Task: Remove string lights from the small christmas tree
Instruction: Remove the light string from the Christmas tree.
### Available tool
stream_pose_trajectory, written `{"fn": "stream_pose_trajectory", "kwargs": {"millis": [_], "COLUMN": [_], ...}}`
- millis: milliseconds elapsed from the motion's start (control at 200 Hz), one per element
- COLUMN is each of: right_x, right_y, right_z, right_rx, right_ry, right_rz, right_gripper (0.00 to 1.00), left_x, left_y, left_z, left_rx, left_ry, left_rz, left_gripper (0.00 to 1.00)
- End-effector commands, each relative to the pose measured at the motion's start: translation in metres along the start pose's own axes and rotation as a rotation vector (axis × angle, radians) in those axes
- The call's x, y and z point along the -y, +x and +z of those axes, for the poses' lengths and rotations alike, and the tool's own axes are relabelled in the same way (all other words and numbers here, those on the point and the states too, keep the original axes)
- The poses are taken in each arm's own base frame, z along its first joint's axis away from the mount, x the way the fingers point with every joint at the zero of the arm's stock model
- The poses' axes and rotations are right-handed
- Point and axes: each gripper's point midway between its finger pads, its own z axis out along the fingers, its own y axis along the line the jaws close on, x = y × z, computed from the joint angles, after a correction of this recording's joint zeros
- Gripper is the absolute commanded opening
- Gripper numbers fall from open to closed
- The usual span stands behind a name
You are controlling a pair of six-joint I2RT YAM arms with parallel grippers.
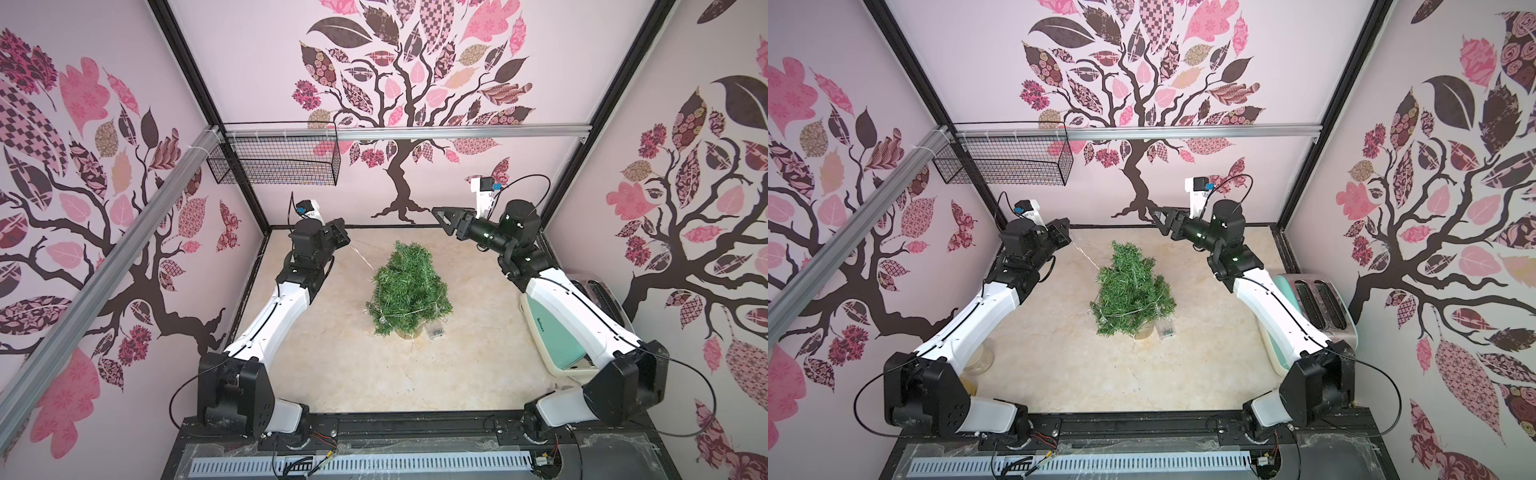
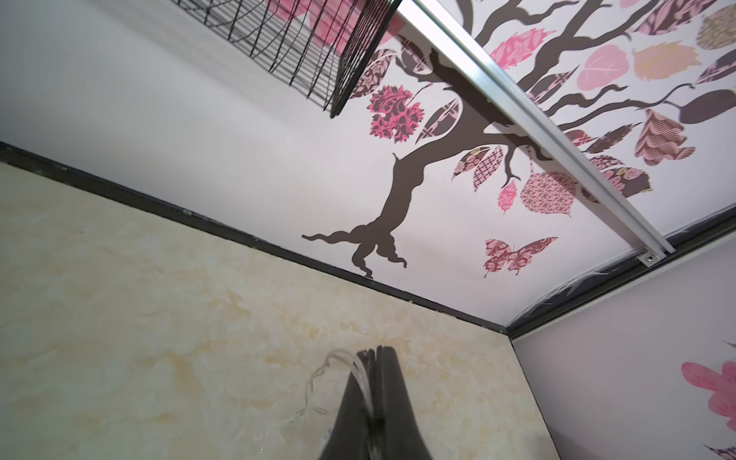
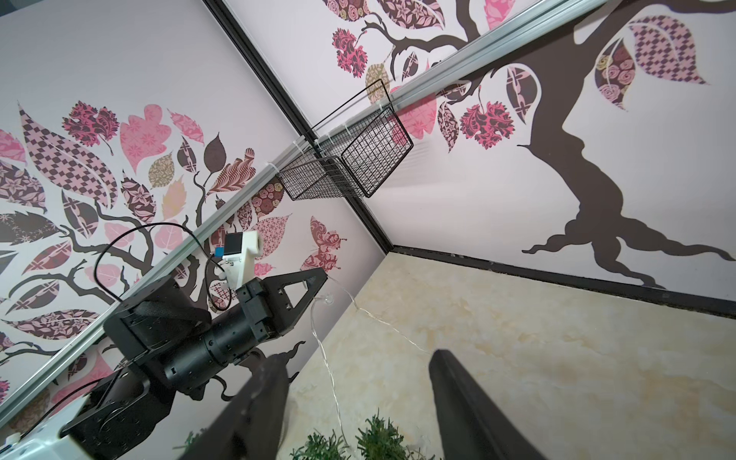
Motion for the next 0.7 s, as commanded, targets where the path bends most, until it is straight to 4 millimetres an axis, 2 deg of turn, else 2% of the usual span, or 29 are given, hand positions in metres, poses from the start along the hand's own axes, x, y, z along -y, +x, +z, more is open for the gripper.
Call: {"fn": "stream_pose_trajectory", "kwargs": {"millis": [0,130,260,290,445,695], "right_x": [-0.020,-0.019,-0.018,-0.018,-0.020,-0.020], "right_y": [-0.015,-0.009,-0.004,-0.004,-0.004,-0.002], "right_z": [-0.012,-0.016,-0.016,-0.016,-0.018,-0.020], "right_rx": [0.055,0.052,0.044,0.043,0.046,0.042], "right_ry": [-0.042,-0.039,-0.047,-0.048,-0.052,-0.056], "right_rz": [-0.027,-0.019,-0.011,-0.010,-0.015,-0.012], "right_gripper": [0.62,0.63,0.62,0.62,0.62,0.62], "left_x": [-0.024,-0.031,-0.023,-0.013,0.014,0.062], "left_y": [0.004,-0.003,-0.013,-0.023,-0.042,-0.051], "left_z": [0.004,0.000,-0.003,-0.004,-0.007,-0.011], "left_rx": [0.010,0.033,0.039,0.069,0.084,0.054], "left_ry": [-0.046,-0.053,0.003,0.040,0.134,0.366], "left_rz": [-0.040,-0.046,-0.064,-0.062,-0.059,-0.079], "left_gripper": [0.00,0.00,0.00,0.00,0.00,0.00]}}
